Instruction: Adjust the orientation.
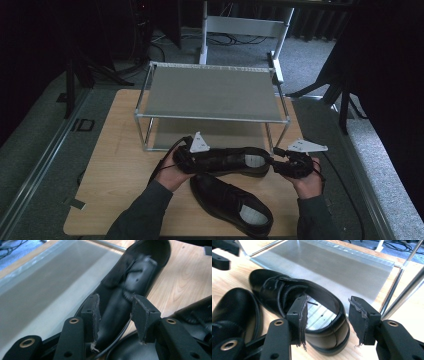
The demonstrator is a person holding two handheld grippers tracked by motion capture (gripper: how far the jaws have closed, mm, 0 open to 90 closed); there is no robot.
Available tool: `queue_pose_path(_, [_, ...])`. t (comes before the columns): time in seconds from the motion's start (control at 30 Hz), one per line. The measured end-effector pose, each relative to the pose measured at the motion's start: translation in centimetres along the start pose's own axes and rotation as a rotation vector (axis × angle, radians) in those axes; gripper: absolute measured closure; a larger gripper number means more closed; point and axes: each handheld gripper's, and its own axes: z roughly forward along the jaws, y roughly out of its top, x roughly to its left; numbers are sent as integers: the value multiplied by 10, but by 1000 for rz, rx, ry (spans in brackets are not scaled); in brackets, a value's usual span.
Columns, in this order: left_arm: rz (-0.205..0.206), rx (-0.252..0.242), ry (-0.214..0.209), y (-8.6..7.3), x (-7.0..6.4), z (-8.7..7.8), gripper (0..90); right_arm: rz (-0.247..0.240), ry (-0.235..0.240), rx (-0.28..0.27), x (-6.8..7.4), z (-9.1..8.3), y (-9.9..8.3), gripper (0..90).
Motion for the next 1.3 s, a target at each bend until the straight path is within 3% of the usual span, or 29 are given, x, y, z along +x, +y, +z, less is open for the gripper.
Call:
queue_pose_path(0.1, [-19,1,54,-13,3,-4,585,-6,-8,23,-1,8,4,493])
queue_pose_path(0.33, [-100,8,66,-41,13,-10,584,-32,-22,89,-3,31,8,497])
queue_pose_path(0.53, [-138,25,89,-57,15,-10,584,-41,-30,198,-13,59,9,509])
queue_pose_path(0.57, [-144,26,87,-60,16,-9,584,-35,-35,214,-15,63,8,522])
queue_pose_path(0.67, [-163,34,86,-65,17,-7,583,-23,-43,261,-18,74,6,712])
queue_pose_path(0.7, [-169,36,88,-66,17,-6,583,-23,-55,258,-18,75,5,727])
queue_pose_path(0.8, [-174,41,86,-68,16,-6,583,-26,-62,262,-14,69,6,748])
queue_pose_path(0.9, [-165,41,79,-67,14,-5,583,-45,-106,277,-10,58,2,762])
queue_pose_path(1.07, [-151,44,68,-65,9,-4,583,37,-129,246,-15,30,-17,760])
queue_pose_path(1.2, [-144,46,61,-64,6,-3,583,71,-175,238,-15,6,-33,769])
queue_pose_path(1.3, [-135,50,53,-63,3,-3,580,109,-179,219,-13,-10,-40,766])
